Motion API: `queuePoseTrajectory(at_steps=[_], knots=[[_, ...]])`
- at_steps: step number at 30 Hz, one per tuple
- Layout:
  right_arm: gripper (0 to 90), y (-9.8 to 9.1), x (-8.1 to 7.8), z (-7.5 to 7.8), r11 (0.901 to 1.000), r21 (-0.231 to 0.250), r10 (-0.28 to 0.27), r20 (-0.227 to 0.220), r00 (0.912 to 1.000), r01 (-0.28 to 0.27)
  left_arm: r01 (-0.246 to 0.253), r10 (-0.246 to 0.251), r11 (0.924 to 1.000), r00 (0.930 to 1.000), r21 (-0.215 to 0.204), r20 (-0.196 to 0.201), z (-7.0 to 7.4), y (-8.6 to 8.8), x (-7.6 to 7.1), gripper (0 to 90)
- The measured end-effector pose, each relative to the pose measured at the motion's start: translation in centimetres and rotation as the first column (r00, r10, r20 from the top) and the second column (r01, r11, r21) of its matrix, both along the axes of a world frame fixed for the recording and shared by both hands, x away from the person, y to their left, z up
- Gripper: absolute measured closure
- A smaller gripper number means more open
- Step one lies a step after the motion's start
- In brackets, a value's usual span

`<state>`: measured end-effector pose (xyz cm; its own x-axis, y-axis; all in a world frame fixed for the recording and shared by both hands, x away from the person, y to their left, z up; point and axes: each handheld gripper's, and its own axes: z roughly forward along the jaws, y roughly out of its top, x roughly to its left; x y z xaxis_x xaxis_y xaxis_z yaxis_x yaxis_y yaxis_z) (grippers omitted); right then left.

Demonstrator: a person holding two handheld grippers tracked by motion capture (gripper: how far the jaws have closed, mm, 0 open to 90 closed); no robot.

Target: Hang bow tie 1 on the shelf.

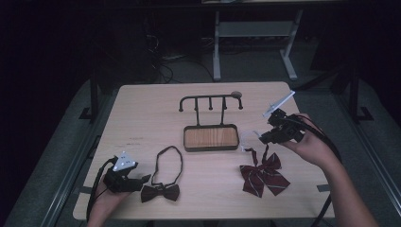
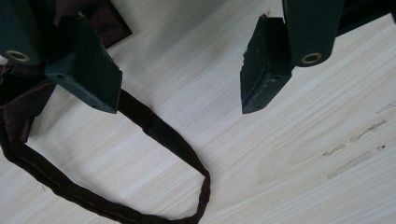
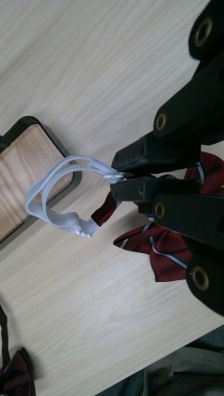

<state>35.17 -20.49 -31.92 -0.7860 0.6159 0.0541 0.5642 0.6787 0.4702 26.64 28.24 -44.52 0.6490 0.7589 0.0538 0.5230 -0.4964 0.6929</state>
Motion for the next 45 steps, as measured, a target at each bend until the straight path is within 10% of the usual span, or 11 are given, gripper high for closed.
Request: queuePoseTrajectory(at_steps=[45], knots=[[85.1, 2.6, 1.9, 6.8, 0.9986, -0.027, 0.048, 0.105, 0.9933, -0.045, -0.007, 0.007, 0.9998, 1.0, -0.017, 0.0, 0.0, 0.3, 0.2, 29.9]])
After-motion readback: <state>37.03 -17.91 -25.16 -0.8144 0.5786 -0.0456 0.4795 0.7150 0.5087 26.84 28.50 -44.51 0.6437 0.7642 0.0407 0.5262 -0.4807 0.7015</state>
